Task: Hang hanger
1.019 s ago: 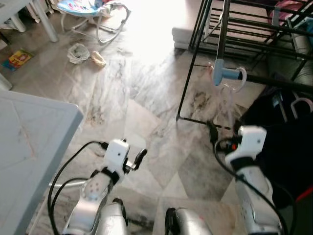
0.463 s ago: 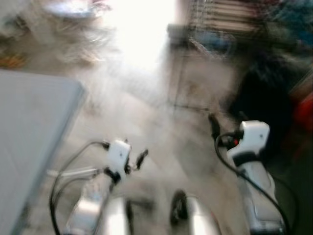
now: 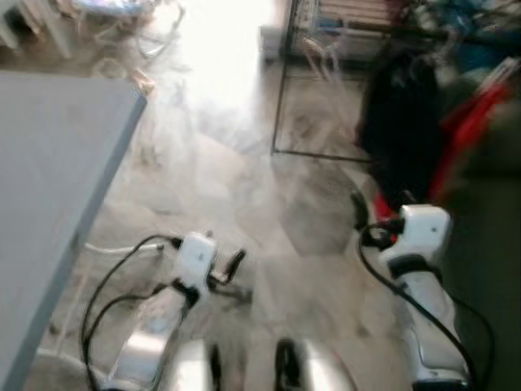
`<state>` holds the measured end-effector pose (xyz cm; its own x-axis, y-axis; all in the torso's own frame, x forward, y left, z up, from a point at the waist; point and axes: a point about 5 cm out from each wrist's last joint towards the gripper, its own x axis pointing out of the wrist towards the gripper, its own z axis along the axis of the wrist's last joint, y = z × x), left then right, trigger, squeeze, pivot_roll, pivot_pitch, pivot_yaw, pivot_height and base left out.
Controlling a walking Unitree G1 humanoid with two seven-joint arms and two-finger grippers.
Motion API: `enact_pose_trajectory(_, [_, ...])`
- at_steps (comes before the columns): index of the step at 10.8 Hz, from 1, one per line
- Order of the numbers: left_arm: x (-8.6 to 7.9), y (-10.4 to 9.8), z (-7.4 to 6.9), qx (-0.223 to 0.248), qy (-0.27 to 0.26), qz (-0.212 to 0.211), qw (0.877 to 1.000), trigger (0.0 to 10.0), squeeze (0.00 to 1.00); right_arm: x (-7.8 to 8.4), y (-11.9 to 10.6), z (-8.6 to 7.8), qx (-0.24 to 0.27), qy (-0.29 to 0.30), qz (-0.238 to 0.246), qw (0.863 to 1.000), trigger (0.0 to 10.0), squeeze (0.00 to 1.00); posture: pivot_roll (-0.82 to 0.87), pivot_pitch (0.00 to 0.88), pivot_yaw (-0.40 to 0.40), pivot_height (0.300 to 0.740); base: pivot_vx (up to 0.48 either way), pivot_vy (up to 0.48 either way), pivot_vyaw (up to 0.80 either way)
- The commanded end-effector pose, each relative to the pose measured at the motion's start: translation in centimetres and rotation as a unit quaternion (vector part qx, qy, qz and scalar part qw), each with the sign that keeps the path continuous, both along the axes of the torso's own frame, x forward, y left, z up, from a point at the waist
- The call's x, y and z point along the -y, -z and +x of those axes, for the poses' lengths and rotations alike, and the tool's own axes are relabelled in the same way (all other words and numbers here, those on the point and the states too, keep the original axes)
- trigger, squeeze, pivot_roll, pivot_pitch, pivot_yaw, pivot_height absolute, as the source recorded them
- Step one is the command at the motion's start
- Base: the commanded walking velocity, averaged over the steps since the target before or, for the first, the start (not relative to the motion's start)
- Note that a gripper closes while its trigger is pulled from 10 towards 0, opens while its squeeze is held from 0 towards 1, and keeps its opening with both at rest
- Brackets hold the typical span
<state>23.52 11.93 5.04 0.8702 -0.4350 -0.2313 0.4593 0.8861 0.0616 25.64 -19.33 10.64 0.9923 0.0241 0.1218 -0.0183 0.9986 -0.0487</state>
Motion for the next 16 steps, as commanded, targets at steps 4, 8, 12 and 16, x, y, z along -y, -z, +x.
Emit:
enact_pose_trajectory(4, [-0.1,-0.5,0.2,0.003,-0.005,-0.028,1.000,10.0,0.00,0.0,0.5,0.5,-0.014,0.005,-0.012,1.000,10.0,1.00,0.00,0.190,-0.013,0.740,0.000,0.000,-0.40])
enact_pose_trajectory(8, [0.1,-0.4,0.1,-0.002,0.003,-0.032,0.999,10.0,0.00,-0.1,1.0,0.4,-0.020,-0.001,-0.017,1.000,10.0,1.00,0.00,0.191,-0.013,0.740,0.000,-0.316,0.00])
enact_pose_trajectory(12, [0.2,-0.3,0.2,-0.004,0.006,-0.030,1.000,10.0,0.00,-0.2,1.1,0.4,-0.024,-0.002,-0.019,1.000,10.0,0.98,0.00,0.194,-0.012,0.740,0.000,-0.442,0.00])
enact_pose_trajectory(16, [-0.8,-0.6,0.9,0.021,-0.053,-0.017,0.998,10.0,0.00,0.1,1.2,0.7,-0.025,0.006,-0.017,1.000,10.0,0.85,0.00,0.191,-0.012,0.740,0.000,0.000,0.00])
